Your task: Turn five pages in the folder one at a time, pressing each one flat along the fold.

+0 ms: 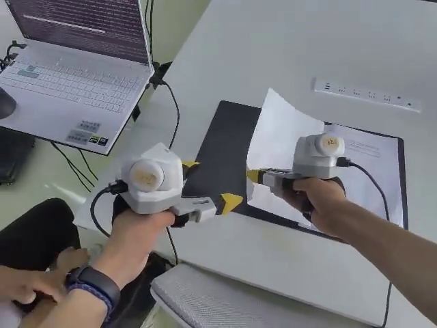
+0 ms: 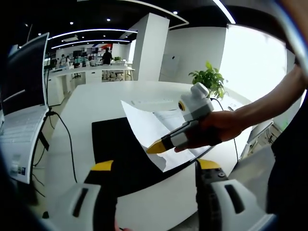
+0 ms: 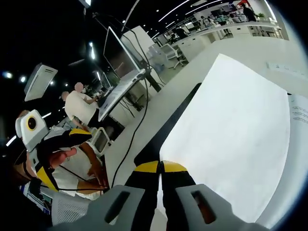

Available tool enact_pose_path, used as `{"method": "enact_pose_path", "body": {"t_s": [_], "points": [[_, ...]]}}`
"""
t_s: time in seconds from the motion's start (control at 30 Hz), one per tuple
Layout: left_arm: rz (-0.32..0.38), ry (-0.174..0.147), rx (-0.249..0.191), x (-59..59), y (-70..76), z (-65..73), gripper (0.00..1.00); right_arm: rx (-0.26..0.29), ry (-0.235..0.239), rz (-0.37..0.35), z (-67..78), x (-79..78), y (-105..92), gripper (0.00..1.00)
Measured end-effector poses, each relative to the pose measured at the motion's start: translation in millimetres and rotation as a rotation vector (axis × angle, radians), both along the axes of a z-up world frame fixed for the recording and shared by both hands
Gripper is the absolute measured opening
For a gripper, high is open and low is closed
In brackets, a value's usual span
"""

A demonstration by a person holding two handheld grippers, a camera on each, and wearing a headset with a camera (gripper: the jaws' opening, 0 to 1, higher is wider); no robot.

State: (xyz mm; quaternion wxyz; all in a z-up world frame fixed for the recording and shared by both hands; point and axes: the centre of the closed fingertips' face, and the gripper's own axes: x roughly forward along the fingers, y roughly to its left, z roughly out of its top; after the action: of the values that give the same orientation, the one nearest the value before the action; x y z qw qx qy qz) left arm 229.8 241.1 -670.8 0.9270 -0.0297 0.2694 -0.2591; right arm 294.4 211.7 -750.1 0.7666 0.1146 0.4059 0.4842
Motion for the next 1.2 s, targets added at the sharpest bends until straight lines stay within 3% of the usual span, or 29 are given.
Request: {"method": "enact_pose_path", "body": {"t_s": [0.27, 0.43, 0.67, 0.83, 1.0, 1.2], "points": [[0.003, 0.014, -0.003, -1.3, 2.8, -4.2, 0.66, -0.064, 0.087, -0.035, -31.6, 1.1, 3.0, 0.00], [0.005, 0.012, -0.006, 3.1, 1.8, -2.8, 0.66, -0.079, 0.100, -0.041, -42.5, 6.3, 4.9, 0.00], [0.008, 0.014, -0.009, 9.2, 1.9, -6.0, 0.66, -0.084, 0.167, -0.088, -65.1, 15.2, 6.2, 0.04], [-0.001, 0.009, -0.009, 10.7, -2.3, -4.1, 0.66, -0.079, 0.166, -0.086, -65.3, 15.1, 7.6, 0.06], [-0.003, 0.026, -0.013, 11.3, -6.6, -11.4, 0.66, -0.067, 0.176, -0.084, -64.2, 14.2, 8.7, 0.09], [-0.008, 0.019, -0.018, 11.8, -10.0, -7.7, 0.66, -0.056, 0.182, -0.081, -64.6, 12.7, 9.5, 0.12]]}}
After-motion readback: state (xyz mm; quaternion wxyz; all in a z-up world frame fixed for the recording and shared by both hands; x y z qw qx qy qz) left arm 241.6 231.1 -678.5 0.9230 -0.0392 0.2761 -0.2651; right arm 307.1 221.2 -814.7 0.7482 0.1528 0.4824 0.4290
